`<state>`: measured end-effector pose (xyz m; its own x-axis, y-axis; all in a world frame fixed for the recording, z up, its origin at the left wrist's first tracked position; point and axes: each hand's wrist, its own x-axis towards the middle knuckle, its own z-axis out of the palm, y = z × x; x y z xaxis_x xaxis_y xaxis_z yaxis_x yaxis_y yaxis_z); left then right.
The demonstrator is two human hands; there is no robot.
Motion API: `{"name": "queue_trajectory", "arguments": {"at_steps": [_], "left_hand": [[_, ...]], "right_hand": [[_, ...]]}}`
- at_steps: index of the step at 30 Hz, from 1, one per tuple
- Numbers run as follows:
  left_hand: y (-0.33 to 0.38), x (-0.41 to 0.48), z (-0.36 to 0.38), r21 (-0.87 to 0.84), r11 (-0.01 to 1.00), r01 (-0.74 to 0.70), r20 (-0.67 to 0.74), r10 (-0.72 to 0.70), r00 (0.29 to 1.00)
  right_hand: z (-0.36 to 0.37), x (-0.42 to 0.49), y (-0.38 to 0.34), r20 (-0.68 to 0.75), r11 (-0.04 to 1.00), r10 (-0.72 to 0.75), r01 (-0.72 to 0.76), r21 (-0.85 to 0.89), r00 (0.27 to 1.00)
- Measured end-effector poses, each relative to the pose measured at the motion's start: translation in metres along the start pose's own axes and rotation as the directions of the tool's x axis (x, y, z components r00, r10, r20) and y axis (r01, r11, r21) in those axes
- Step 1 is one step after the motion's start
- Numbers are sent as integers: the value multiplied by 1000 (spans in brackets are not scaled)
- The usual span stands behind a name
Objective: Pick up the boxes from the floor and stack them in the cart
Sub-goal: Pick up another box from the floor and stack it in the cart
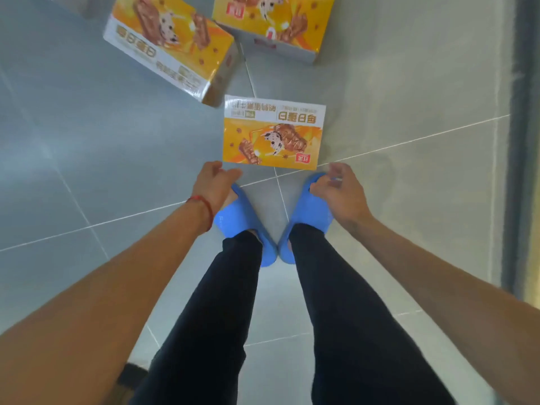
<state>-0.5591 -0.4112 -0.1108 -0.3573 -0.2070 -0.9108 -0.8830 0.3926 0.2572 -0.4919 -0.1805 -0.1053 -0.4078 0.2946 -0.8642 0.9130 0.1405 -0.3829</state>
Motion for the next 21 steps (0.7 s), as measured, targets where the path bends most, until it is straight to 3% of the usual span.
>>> {"name": "queue_trajectory", "arguments": {"at_steps": [5, 9, 14, 18, 21], "left_hand": [[-6, 75, 23, -59, 993, -101, -81, 96, 992], [-12, 119, 28, 25, 969, -245, -173, 246, 954], [-5, 141, 33, -131, 983, -128, -13, 127, 992], [2, 138, 27, -117, 990, -82, 62, 90, 994], [6, 126, 20, -101, 991, -90, 86, 98, 991]], "right_hand": [[17, 78, 25, 15, 996, -14, 13, 86, 1000], [35, 117, 35, -7, 984, -39, 40, 172, 999], [54, 138, 38, 70, 954, -92, 68, 291, 993], [54, 139, 32, 139, 951, -86, 40, 307, 987], [47, 124, 13, 113, 969, -21, -8, 248, 993]]}}
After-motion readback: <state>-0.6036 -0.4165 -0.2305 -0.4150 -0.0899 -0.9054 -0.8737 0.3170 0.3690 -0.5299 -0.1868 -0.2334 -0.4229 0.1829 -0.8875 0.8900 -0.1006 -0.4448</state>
